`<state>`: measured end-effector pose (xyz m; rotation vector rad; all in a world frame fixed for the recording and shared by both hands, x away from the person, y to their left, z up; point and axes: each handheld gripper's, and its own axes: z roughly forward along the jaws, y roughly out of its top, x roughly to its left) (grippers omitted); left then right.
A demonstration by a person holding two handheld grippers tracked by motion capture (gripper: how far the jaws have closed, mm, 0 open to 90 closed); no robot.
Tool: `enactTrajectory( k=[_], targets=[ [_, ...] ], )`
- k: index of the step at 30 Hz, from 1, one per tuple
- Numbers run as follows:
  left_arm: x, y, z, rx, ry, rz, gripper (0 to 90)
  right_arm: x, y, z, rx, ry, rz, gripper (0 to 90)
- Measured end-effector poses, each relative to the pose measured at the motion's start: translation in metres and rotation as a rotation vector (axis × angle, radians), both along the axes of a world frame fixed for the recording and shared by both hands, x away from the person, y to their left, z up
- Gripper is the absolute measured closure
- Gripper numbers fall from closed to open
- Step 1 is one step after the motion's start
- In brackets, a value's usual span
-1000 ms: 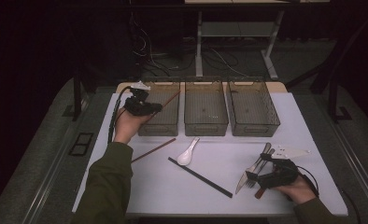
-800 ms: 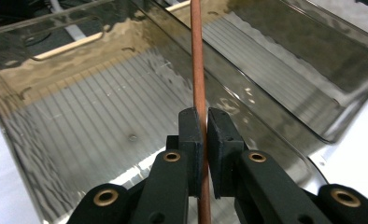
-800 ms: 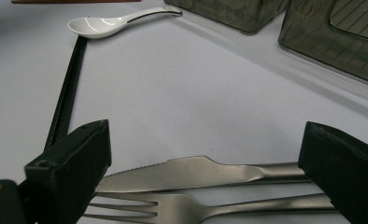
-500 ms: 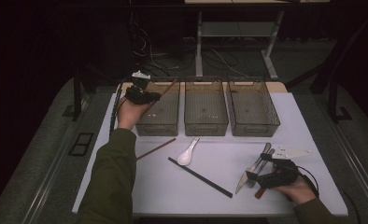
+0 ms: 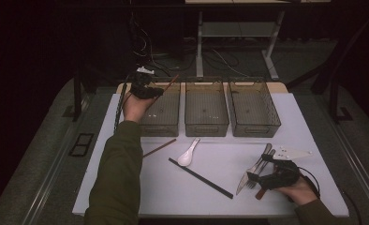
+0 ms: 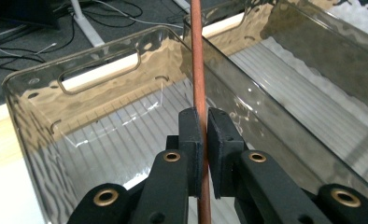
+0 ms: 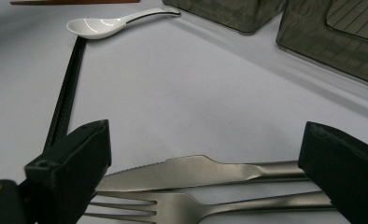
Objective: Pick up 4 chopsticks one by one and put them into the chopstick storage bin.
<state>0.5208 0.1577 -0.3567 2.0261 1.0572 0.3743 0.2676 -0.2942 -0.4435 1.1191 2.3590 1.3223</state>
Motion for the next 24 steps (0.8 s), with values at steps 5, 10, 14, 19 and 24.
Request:
enactTrajectory(
  k=[5,10,14,19,24],
  targets=[
    [0.008,-0.001,-0.006,-0.006,0.01,0.018,83.8,0.0,0.0,0.0,-0.001,0.0,0.0,2.5],
    [0.012,-0.002,-0.015,-0.009,0.03,0.035,83.8,0.0,-0.001,-0.001,-0.001,0.003,-0.002,2.5],
    [0.014,-0.002,-0.02,0.014,0.044,0.04,83.3,0.0,-0.001,0.0,-0.001,0.0,-0.001,2.5],
    [0.013,-0.004,-0.02,0.05,0.028,0.038,71.8,-0.001,-0.001,-0.001,-0.001,-0.001,-0.001,2.5],
    [0.007,-0.008,-0.013,0.035,0.006,0.014,64.3,-0.001,-0.001,-0.001,-0.003,0.0,-0.002,2.5]
  ],
)
